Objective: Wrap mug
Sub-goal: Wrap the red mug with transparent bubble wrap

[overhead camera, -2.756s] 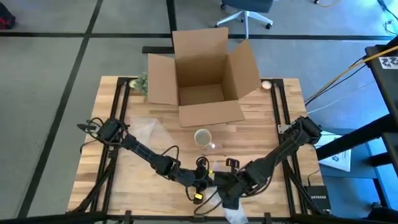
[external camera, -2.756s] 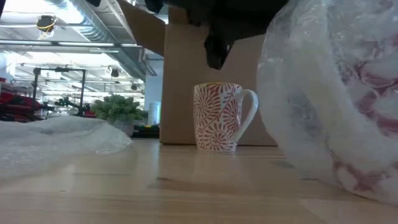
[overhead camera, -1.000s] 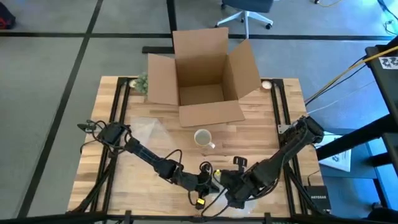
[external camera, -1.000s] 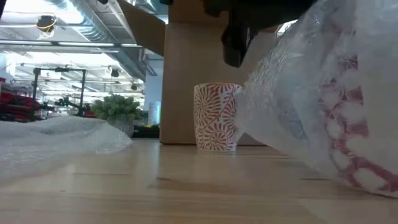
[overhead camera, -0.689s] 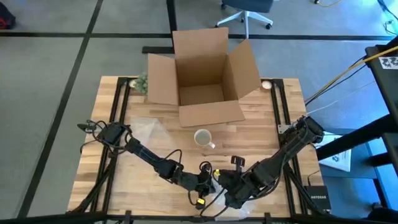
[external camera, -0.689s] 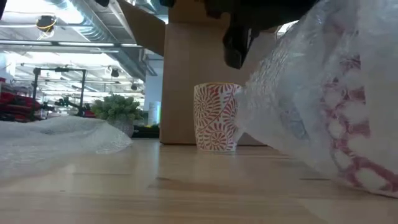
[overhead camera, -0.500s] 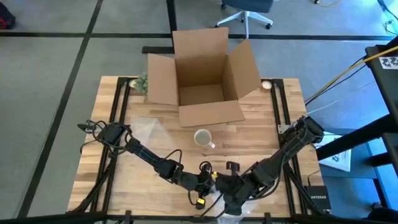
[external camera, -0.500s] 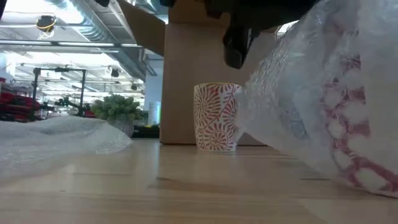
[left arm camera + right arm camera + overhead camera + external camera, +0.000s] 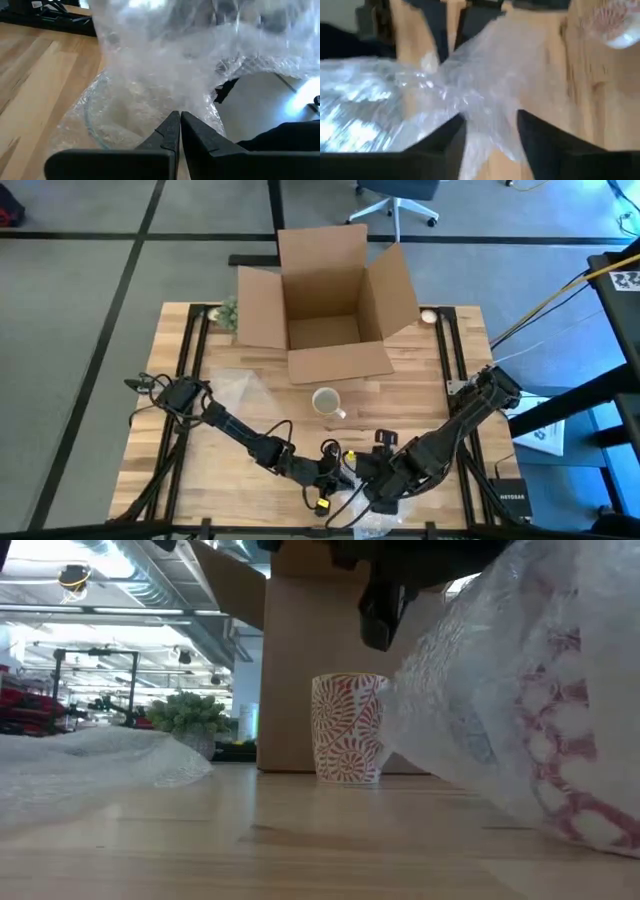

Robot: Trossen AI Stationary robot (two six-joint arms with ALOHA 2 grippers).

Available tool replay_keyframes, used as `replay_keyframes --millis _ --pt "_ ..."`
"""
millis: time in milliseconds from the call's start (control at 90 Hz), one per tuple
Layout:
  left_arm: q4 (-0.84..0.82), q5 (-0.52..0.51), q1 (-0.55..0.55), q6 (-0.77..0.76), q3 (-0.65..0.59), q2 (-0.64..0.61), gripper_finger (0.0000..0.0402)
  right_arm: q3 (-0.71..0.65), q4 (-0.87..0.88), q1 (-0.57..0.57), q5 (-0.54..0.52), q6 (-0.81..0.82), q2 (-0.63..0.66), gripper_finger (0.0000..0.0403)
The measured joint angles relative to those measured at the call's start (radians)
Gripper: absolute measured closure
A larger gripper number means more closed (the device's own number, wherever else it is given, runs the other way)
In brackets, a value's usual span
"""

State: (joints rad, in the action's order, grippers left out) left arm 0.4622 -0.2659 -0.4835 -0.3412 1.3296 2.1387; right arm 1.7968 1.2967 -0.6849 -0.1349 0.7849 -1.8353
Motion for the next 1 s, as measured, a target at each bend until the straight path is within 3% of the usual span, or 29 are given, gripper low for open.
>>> replay_keyframes --millis 133,267,400,578,711,767,867,1000 --pt "0.0 0.0 0.0 0.0 0.0 0.0 0.0401 0.092 0.097 -0.025 -0.009 0.056 0.033 0.0168" --pt "0.002 0.0 0.0 0.0 0.0 0.0 0.0401 0.103 0.163 -0.076 -0.109 0.121 0.045 0.0173" --pt "0.003 0.001 0.0 0.0 0.0 0.0 0.0401 0.02 0.092 -0.139 -0.13 0.163 0.036 0.0233" --pt "0.003 0.001 0.0 0.0 0.0 0.0 0.0401 -0.105 -0.119 -0.168 -0.259 0.116 0.034 0.038" --pt "0.003 0.001 0.0 0.0 0.0 0.0 0.0401 -0.17 -0.226 -0.115 -0.397 0.076 0.035 0.0382" --pt "0.003 0.001 0.0 0.0 0.0 0.0 0.0401 -0.196 -0.279 -0.086 -0.373 0.036 0.035 0.0384" --pt "0.003 0.001 0.0 0.0 0.0 0.0 0.0401 -0.273 -0.403 -0.052 -0.236 -0.002 0.035 0.0399" --pt "0.003 0.001 0.0 0.0 0.0 0.0 0.0401 -0.373 -0.486 -0.047 -0.135 0.023 0.035 0.0398"
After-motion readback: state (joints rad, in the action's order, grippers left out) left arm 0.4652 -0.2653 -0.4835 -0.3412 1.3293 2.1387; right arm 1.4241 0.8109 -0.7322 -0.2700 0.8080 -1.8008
